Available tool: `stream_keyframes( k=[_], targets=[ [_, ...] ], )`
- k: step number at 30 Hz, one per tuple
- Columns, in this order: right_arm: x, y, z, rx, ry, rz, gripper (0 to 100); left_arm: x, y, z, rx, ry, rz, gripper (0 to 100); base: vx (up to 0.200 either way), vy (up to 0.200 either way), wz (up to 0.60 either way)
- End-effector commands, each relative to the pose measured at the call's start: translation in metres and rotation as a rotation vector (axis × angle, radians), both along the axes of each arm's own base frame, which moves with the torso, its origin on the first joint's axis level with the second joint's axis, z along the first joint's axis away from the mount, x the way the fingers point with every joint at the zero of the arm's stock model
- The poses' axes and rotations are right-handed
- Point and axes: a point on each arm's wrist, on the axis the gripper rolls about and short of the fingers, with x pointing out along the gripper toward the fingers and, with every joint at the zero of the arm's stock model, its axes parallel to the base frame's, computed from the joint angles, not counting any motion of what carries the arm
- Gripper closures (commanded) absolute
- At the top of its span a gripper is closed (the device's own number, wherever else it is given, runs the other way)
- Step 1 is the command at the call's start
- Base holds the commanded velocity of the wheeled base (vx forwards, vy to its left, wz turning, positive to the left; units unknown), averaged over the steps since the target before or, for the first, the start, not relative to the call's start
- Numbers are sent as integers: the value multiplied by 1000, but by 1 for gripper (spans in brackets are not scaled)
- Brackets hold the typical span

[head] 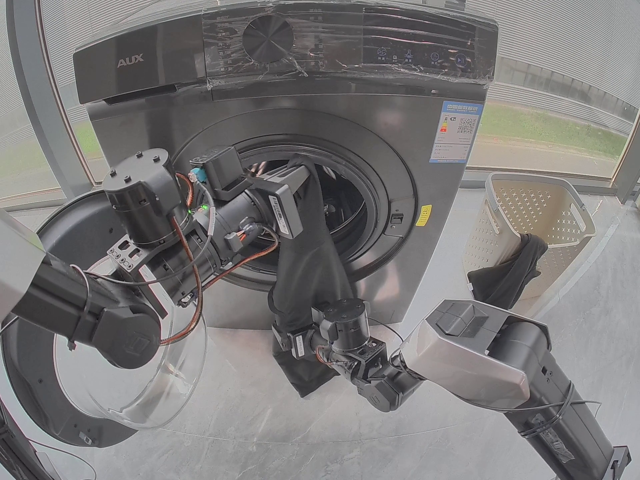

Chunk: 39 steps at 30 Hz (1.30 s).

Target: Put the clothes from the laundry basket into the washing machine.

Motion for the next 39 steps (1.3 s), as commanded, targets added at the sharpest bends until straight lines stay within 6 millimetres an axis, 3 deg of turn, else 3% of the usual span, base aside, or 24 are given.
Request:
stream_keyframes(
  k=[1, 9, 15, 16, 21, 25, 29, 32, 36, 39],
  targets=[
    [26, 2, -13, -2, -19, -89, 0, -7, 5, 4, -7, -2, 2, 100, 0, 0, 0],
    [39, -8, -16, 9, -18, -187, 0, -5, 8, 0, -1, 11, 17, 100, 0, 0, 0],
    [37, -14, -15, 11, -7, -211, 0, -1, 12, -3, 0, 17, 52, 100, 0, 0, 0],
    [34, -18, -10, 13, -8, -218, 100, 2, 16, -3, 0, 17, 68, 100, 0, 0, 0],
    [21, -32, 3, 6, -2, -222, 100, 8, 24, -5, 1, 20, 95, 100, 0, 0, 0],
    [2, -47, 35, 0, 0, -218, 100, 15, 32, -8, 3, 22, 121, 100, 0, 0, 0],
    [-22, -71, 60, -45, 26, -209, 100, 17, 39, -9, 3, 24, 144, 100, 0, 0, 0],
    [-33, -90, 66, -88, 42, -203, 100, 17, 42, -8, 2, 22, 154, 100, 0, 0, 0],
    [-49, -117, 79, -107, 43, -185, 100, 11, 45, -8, 4, 25, 155, 100, 0, 0, 0],
    [-57, -135, 87, -96, 5, -191, 100, -4, 52, -9, 12, 34, 149, 100, 0, 0, 0]
  ],
)
